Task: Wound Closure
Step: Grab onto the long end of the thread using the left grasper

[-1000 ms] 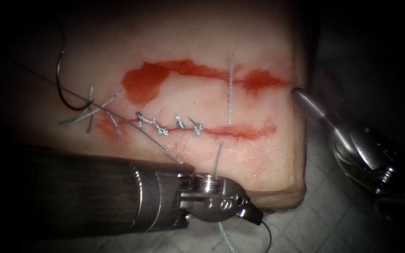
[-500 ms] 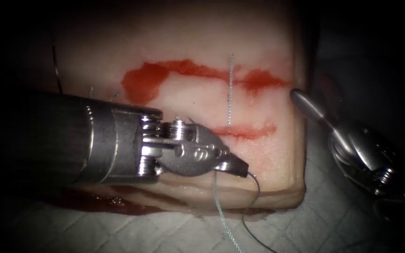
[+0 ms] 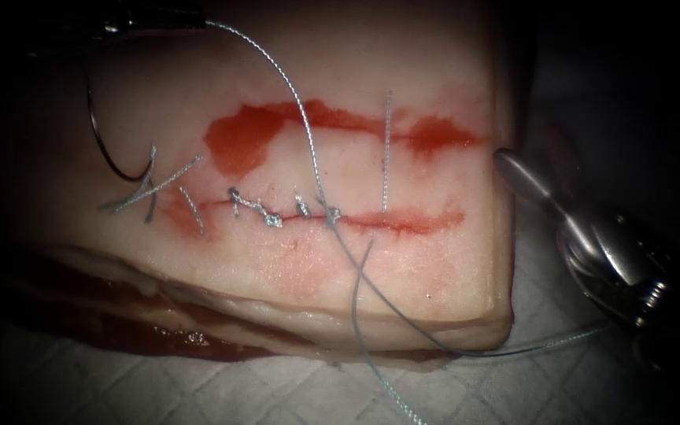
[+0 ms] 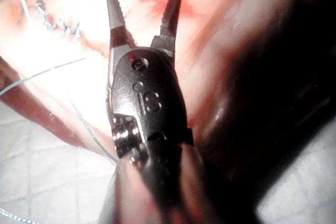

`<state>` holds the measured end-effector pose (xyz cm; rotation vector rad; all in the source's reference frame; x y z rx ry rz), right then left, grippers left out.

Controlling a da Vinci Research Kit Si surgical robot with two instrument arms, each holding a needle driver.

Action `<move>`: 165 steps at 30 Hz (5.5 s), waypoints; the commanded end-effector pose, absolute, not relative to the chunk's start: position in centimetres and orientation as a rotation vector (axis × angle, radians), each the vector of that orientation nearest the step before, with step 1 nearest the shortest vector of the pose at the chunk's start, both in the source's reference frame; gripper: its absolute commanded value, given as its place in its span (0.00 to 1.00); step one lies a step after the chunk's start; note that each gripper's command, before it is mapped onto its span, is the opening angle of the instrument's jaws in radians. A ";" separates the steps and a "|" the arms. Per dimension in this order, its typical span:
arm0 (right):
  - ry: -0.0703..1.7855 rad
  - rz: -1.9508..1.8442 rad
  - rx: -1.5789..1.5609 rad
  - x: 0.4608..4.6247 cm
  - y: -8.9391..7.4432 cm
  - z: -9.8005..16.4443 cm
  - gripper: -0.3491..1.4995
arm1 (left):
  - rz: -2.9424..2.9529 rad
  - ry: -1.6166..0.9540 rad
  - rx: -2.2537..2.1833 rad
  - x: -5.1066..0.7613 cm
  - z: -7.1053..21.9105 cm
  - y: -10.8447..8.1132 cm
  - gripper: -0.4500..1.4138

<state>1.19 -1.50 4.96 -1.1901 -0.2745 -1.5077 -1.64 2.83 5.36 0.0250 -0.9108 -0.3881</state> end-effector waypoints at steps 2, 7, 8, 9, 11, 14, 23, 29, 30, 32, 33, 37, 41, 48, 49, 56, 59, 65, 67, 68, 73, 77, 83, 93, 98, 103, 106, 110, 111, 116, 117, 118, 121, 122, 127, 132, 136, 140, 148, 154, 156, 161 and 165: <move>-0.266 -1.504 -1.197 1.20 -1.4 5.0 0.89 | -0.429 -0.866 -0.069 -1.38 5.3 3.0 0.00; -0.335 -1.422 -1.223 1.05 -1.3 4.9 0.87 | -0.551 -0.856 -0.241 -0.57 5.2 3.4 0.00; -0.345 -1.414 -1.225 1.03 -1.3 4.9 0.87 | -0.568 -0.848 -0.273 -0.47 5.2 3.4 0.00; -0.354 -1.409 -1.219 1.02 -1.3 4.9 0.87 | -0.579 -0.857 -0.298 -0.37 5.2 3.5 0.00; -0.367 -1.407 -1.211 1.01 -1.2 4.9 0.87 | -0.627 -0.873 -0.392 -0.09 5.2 3.6 0.00; -0.364 -1.411 -1.217 1.02 -1.3 4.9 0.87 | -0.699 -0.863 -0.446 -0.01 5.2 3.6 0.00; -0.360 -1.414 -1.225 1.04 -1.3 4.9 0.88 | -0.543 -0.840 -0.559 -0.62 5.2 3.4 0.88; -0.357 -1.418 -1.234 1.07 -1.3 4.9 0.88 | -0.344 -0.963 -0.268 -1.36 4.8 3.0 0.94; -0.356 -1.419 -1.231 1.08 -1.3 4.9 0.88 | -0.317 -0.983 -0.233 -1.46 4.7 2.9 0.94; -0.356 -1.420 -1.233 1.09 -1.3 4.9 0.88 | -0.290 -1.013 -0.189 -1.68 4.6 2.8 0.94; -0.353 -1.422 -1.237 1.10 -1.3 4.9 0.88 | -0.262 -1.053 -0.155 -1.84 4.4 2.7 0.94; -0.348 -1.426 -1.239 1.11 -1.3 4.9 0.88 | -0.085 -1.099 0.039 -2.27 4.2 2.2 0.90; -0.346 -1.430 -1.241 1.14 -1.3 4.9 0.88 | 0.099 -0.964 0.288 -2.66 4.4 1.8 0.84; -0.339 -1.430 -1.236 1.17 -1.4 4.9 0.89 | 0.019 -0.965 0.390 -3.11 5.0 1.7 0.72; -0.332 -1.427 -1.239 1.16 -1.4 4.9 0.89 | 0.061 -1.009 0.430 -3.30 5.2 1.7 0.63; -0.319 -1.432 -1.243 1.07 -1.3 4.9 0.90 | 0.187 -1.005 0.560 -4.04 5.8 1.5 0.60; -0.325 -1.426 -1.226 0.95 -1.3 4.9 0.90 | 0.175 -0.833 0.662 -4.27 6.0 1.4 0.49; -0.357 -1.409 -1.186 0.78 -1.2 4.9 0.90 | 0.189 -0.729 0.719 -4.63 6.4 1.4 0.35; -0.360 -1.409 -1.183 0.78 -1.2 4.9 0.90 | 0.211 -0.696 0.718 -4.72 6.5 1.4 0.31; -0.361 -1.409 -1.183 0.78 -1.2 4.9 0.90 | 0.223 -0.689 0.721 -4.75 6.6 1.3 0.32; -0.356 -1.411 -1.187 0.79 -1.2 4.9 0.90 | 0.289 -0.663 0.705 -4.86 7.0 1.1 0.41; -0.355 -1.412 -1.188 0.80 -1.2 4.8 0.90 | 0.321 -0.647 0.709 -4.94 7.2 1.0 0.40; -0.346 -1.410 -1.194 0.83 -1.2 4.8 0.90 | 0.389 -0.638 0.709 -5.06 7.3 0.9 0.29; -0.349 -1.410 -1.194 0.85 -1.3 4.9 0.90 | 0.346 -0.616 0.753 -5.09 7.3 1.0 0.00; -0.348 -1.411 -1.198 0.87 -1.3 4.9 0.90 | 0.190 -0.835 0.752 -4.90 6.9 1.4 0.00; -0.342 -1.414 -1.203 0.89 -1.3 4.9 0.90 | 0.014 -0.943 0.630 -4.41 6.4 1.9 0.00; -0.313 -1.431 -1.231 0.93 -1.3 4.9 0.84 | -0.083 -0.940 0.511 -3.89 6.1 2.1 0.00; -0.227 -1.476 -1.322 1.04 -1.4 4.9 0.72 | -0.278 -0.859 0.358 -3.09 5.9 2.2 0.00; -0.208 -1.478 -1.335 1.07 -1.4 4.9 0.71 | -0.297 -0.860 0.354 -2.95 5.8 2.2 0.00; -0.127 -1.473 -1.389 1.29 -1.6 5.0 0.78 | -0.503 -0.927 0.252 -2.05 5.7 2.2 0.00; -0.122 -1.479 -1.394 1.35 -1.6 5.1 0.78 | -0.541 -0.940 0.226 -1.94 5.7 2.2 0.00; -0.096 -1.490 -1.404 1.39 -1.7 5.1 0.77 | -0.582 -0.952 0.196 -1.82 5.7 2.2 0.00; 0.088 -1.553 -1.513 1.63 -1.8 5.2 0.71 | -0.686 -0.936 0.134 -1.46 5.9 2.2 0.00; 0.117 -1.562 -1.531 1.66 -1.8 5.2 0.71 | -0.695 -0.933 0.134 -1.45 5.9 2.2 0.00; 0.185 -1.564 -1.568 1.77 -1.8 5.2 0.74 | -0.700 -0.922 0.098 -1.46 6.2 2.1 0.00; 0.146 -1.539 -1.526 1.64 -1.7 5.1 0.76 | -0.603 -0.754 0.049 -1.22 6.6 2.1 0.00; 0.101 -1.523 -1.491 1.56 -1.7 5.1 0.76 | -0.520 -0.689 0.149 -1.13 6.9 2.0 0.15; 0.061 -1.516 -1.468 1.52 -1.7 5.1 0.76 | -0.447 -0.711 0.263 -1.17 7.1 1.9 0.99; 0.051 -1.514 -1.467 1.57 -1.7 5.1 0.76 | -0.417 -0.767 0.355 -1.24 6.6 2.3 0.99; 0.051 -1.514 -1.467 1.58 -1.7 5.1 0.76 | -0.236 -0.755 0.234 -2.00 6.1 3.1 0.94; 0.050 -1.514 -1.467 1.58 -1.7 5.1 0.77 | -0.027 -0.791 0.166 -2.54 6.1 3.3 0.99; 0.051 -1.514 -1.467 1.57 -1.7 5.1 0.78 | 0.044 -0.849 0.177 -3.19 6.3 3.3 0.99; 0.052 -1.514 -1.468 1.56 -1.7 5.1 0.79 | 0.112 -0.767 0.328 -3.58 6.5 3.1 0.72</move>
